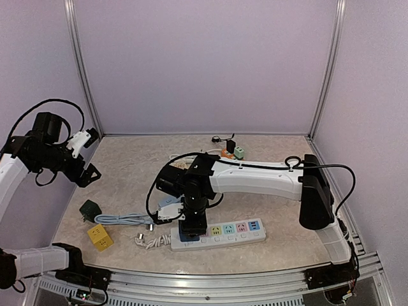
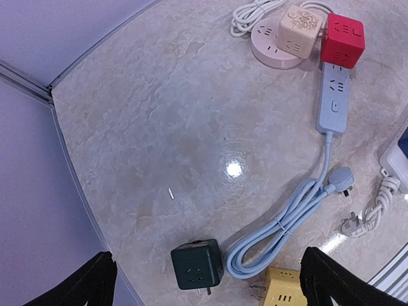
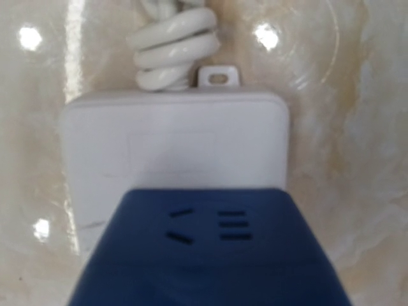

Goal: Insert the plug

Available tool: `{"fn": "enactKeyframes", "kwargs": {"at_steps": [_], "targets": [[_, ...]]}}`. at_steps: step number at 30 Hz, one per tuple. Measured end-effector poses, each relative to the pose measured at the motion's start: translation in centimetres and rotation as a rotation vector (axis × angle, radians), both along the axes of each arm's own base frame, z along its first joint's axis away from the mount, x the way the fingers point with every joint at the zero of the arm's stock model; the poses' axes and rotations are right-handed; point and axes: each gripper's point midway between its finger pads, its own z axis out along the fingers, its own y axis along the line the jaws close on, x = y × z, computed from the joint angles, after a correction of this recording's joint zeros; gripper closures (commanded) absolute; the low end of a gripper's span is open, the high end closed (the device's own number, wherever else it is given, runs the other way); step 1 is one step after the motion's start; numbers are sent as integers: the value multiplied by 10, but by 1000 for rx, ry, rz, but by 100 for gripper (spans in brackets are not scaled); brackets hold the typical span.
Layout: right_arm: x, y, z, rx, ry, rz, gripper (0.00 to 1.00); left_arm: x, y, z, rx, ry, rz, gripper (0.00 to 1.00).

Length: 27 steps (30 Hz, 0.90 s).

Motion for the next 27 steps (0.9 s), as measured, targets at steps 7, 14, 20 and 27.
{"fn": "enactKeyframes", "kwargs": {"at_steps": [7, 14, 20, 27], "targets": [[3, -2, -17, -48, -31, -17, 0, -2, 3, -4, 28, 17, -9, 1], [9, 4, -11, -31, -101, -37, 0, -10, 29, -30, 95, 132, 36, 1], [16, 19, 67, 200, -182, -77, 0, -22, 77, -111, 177, 419, 170, 1], [16, 13, 163, 545, -248, -154, 0, -32, 85, -164, 202, 561, 165, 8]]}}
